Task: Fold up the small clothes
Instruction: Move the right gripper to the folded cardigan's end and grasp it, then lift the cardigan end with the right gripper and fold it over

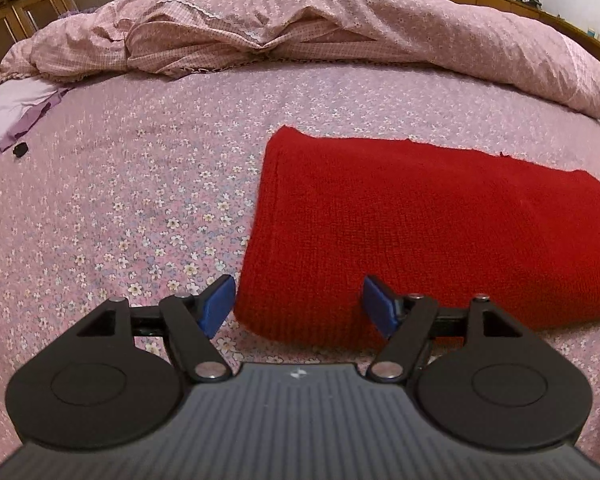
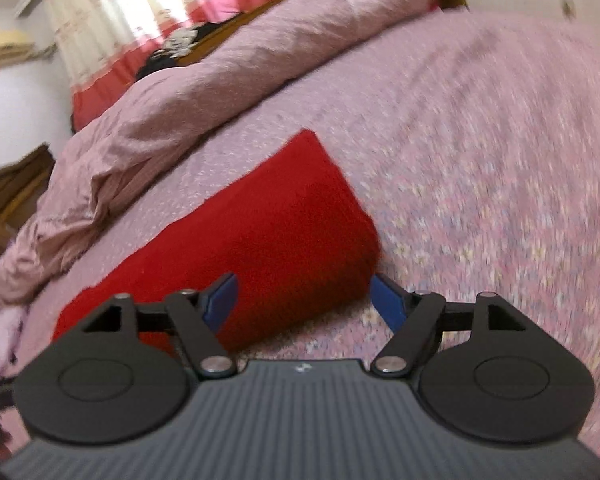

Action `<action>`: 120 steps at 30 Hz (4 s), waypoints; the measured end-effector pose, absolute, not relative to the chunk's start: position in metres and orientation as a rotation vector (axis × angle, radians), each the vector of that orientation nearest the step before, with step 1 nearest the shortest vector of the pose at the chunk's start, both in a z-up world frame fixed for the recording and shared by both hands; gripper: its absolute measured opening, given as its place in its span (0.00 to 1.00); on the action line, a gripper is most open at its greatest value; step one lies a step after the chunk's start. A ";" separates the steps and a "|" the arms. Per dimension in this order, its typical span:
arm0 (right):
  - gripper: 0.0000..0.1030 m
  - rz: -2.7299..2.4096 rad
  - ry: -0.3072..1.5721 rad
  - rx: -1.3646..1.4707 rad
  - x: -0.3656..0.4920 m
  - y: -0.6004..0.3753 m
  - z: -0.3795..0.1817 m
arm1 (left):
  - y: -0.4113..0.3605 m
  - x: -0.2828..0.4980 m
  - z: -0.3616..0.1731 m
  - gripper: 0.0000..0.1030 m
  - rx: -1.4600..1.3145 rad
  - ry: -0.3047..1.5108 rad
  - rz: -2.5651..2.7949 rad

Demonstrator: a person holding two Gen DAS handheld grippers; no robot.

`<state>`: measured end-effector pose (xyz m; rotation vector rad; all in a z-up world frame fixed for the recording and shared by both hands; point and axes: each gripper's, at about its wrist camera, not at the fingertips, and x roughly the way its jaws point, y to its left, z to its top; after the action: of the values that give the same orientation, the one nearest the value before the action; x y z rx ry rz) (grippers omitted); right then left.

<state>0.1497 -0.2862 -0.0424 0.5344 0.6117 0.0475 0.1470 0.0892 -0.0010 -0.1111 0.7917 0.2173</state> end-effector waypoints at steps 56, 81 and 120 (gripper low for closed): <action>0.78 -0.031 0.467 0.934 0.194 -0.269 -0.077 | 0.104 0.148 -0.016 0.79 -0.170 0.821 0.248; 0.33 0.180 0.411 0.755 0.207 -0.267 -0.017 | 0.124 0.140 0.001 0.79 -0.151 0.810 0.300; 0.31 0.561 0.433 0.324 0.215 -0.040 0.011 | 0.203 0.106 -0.011 0.79 -0.297 0.815 0.407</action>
<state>0.2150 -0.0400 0.0105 0.3239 0.4326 0.5608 0.1055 0.2030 -0.0108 -0.2967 0.8151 0.4070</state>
